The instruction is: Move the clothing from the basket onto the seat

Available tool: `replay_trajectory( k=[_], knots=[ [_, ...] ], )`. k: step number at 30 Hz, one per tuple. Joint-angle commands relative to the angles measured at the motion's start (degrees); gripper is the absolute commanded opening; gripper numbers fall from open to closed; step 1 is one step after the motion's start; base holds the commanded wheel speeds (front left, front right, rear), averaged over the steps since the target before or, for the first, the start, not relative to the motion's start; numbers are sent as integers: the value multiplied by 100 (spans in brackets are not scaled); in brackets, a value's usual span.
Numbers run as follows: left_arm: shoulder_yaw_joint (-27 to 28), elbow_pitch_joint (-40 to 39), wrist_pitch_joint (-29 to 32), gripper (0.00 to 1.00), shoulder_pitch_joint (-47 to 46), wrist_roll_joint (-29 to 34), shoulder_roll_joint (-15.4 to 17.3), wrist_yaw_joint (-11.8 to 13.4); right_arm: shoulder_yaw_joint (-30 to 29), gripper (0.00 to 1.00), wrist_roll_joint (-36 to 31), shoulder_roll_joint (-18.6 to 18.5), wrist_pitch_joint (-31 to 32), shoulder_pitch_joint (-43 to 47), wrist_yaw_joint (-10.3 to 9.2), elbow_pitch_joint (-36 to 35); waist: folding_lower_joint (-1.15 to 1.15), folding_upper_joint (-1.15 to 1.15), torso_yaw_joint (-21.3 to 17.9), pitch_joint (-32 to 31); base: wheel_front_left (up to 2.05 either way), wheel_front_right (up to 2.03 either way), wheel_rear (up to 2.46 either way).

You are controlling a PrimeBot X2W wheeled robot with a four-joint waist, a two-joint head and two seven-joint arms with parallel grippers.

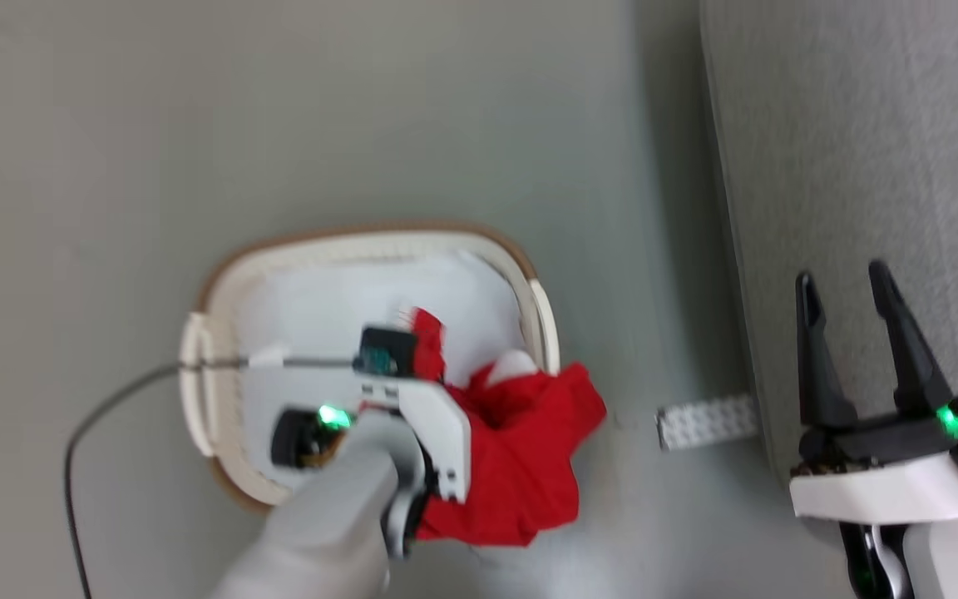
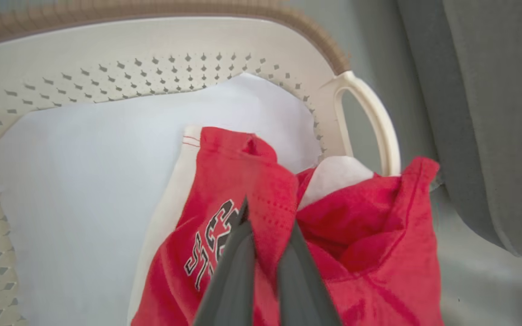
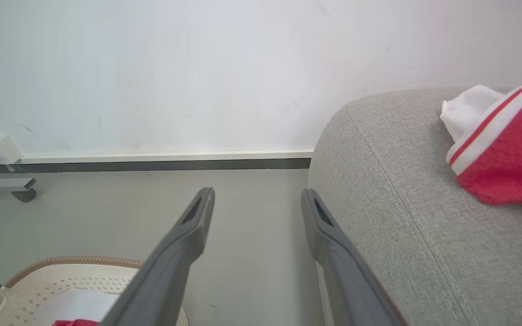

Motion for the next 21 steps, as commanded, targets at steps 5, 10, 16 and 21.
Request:
replay_trajectory(
  k=[5,10,16,21],
  knots=[
    [-57,-361,-233,0,589,-299,23,-56,-158,100,-84,-7,4,417,-15,181,1,0,549,-1404,0,0,0],
    [-53,-847,-436,0,1045,-414,37,-48,-279,100,-122,14,4,801,-15,340,1,0,792,-2137,0,0,0],
    [-43,-1885,-507,0,1530,-467,338,144,-325,100,-135,41,4,1166,-15,423,1,0,963,-2831,0,0,0],
    [-5,-3036,-438,0,1798,-364,762,567,-297,100,-181,52,4,1423,-15,492,1,0,1047,-3328,0,0,0]
  ],
)
